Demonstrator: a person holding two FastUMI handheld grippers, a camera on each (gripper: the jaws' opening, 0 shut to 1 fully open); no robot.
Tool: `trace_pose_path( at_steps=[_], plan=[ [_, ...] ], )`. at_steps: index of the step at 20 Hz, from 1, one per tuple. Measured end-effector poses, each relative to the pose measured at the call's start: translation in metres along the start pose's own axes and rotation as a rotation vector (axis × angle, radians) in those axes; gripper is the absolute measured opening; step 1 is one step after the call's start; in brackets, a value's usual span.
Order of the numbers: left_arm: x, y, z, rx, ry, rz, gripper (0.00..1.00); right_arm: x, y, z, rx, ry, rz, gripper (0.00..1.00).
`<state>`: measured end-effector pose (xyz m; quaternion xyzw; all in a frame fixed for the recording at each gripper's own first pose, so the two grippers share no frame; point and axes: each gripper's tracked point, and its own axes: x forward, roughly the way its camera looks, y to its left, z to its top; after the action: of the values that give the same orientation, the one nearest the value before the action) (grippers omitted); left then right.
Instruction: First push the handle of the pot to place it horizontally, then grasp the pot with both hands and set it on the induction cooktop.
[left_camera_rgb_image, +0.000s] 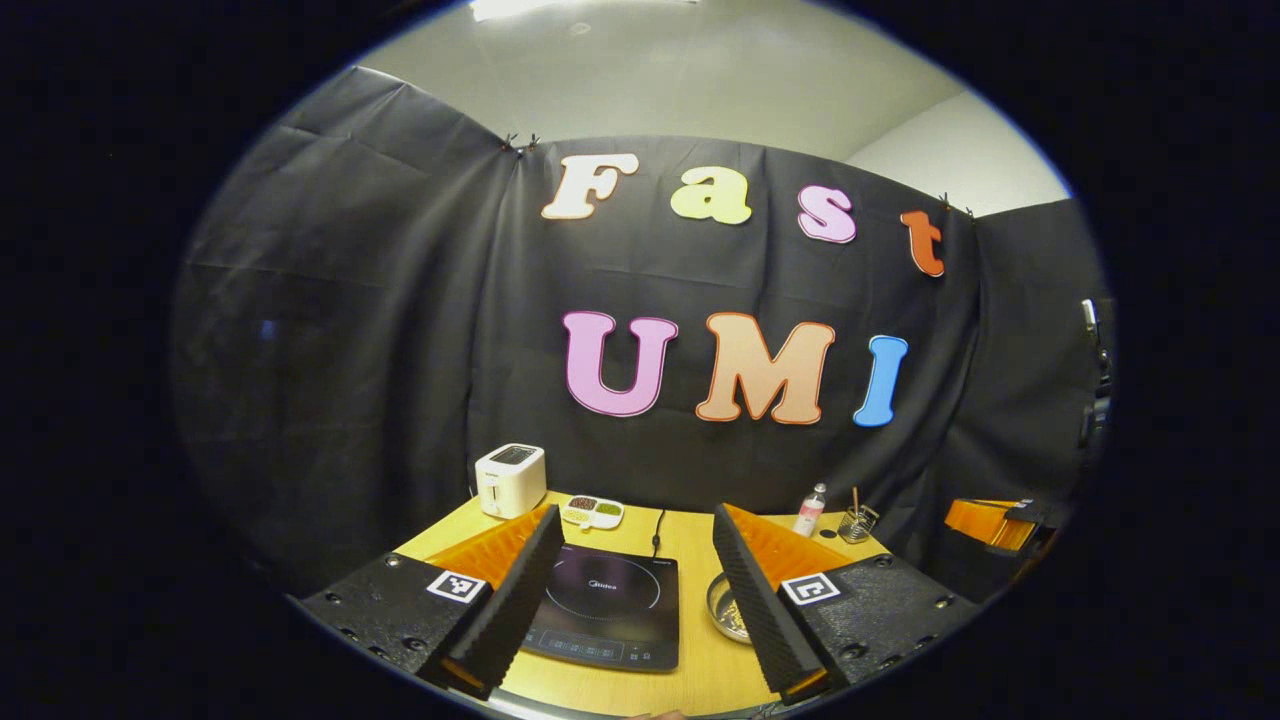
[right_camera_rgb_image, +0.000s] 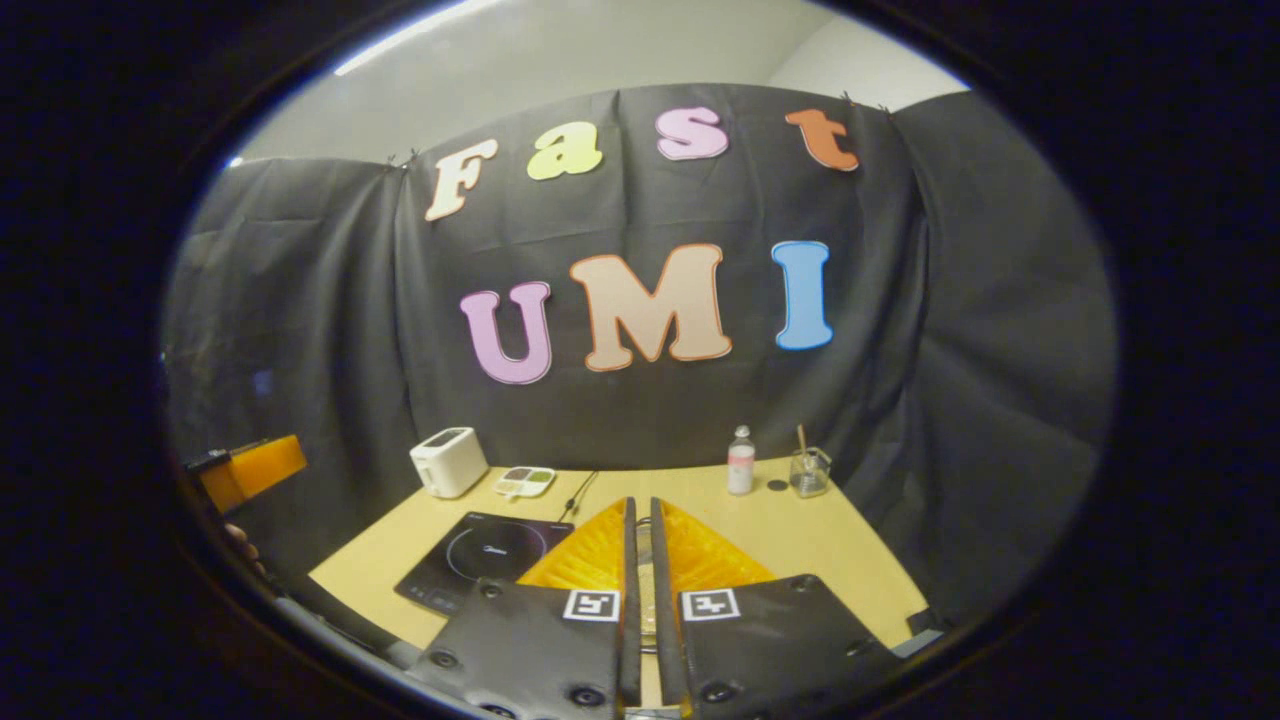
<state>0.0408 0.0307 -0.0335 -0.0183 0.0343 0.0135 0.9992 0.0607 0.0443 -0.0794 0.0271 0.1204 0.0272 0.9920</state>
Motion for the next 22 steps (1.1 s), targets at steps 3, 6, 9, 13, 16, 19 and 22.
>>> trace_pose_path(
  at_steps=[3, 6, 9, 13, 16, 19, 22],
  plan=[
    [0.021, 0.015, -0.002, 0.005, -0.002, -0.031, 0.92, 0.017, 0.008, -0.025, 0.049, 0.086, -0.014, 0.00],
    [0.038, 0.026, -0.012, -0.031, 0.012, -0.059, 0.92, 0.031, 0.024, -0.067, 0.115, 0.209, 0.004, 0.02],
    [0.046, 0.037, -0.027, -0.062, 0.046, -0.079, 0.92, 0.042, 0.032, -0.102, 0.076, 0.329, 0.018, 0.03],
    [0.053, 0.055, -0.039, -0.094, 0.073, -0.059, 0.92, 0.059, 0.036, -0.153, 0.123, 0.463, 0.017, 0.00],
    [0.057, 0.066, -0.050, -0.119, 0.100, -0.011, 0.92, 0.067, 0.034, -0.189, 0.202, 0.572, 0.027, 0.00],
    [0.056, 0.069, -0.054, -0.143, 0.106, 0.015, 0.92, 0.076, 0.029, -0.223, 0.192, 0.673, 0.033, 0.02],
    [0.059, 0.074, -0.057, -0.157, 0.105, 0.057, 0.92, 0.078, 0.028, -0.253, 0.122, 0.763, 0.054, 0.03]
  ],
)
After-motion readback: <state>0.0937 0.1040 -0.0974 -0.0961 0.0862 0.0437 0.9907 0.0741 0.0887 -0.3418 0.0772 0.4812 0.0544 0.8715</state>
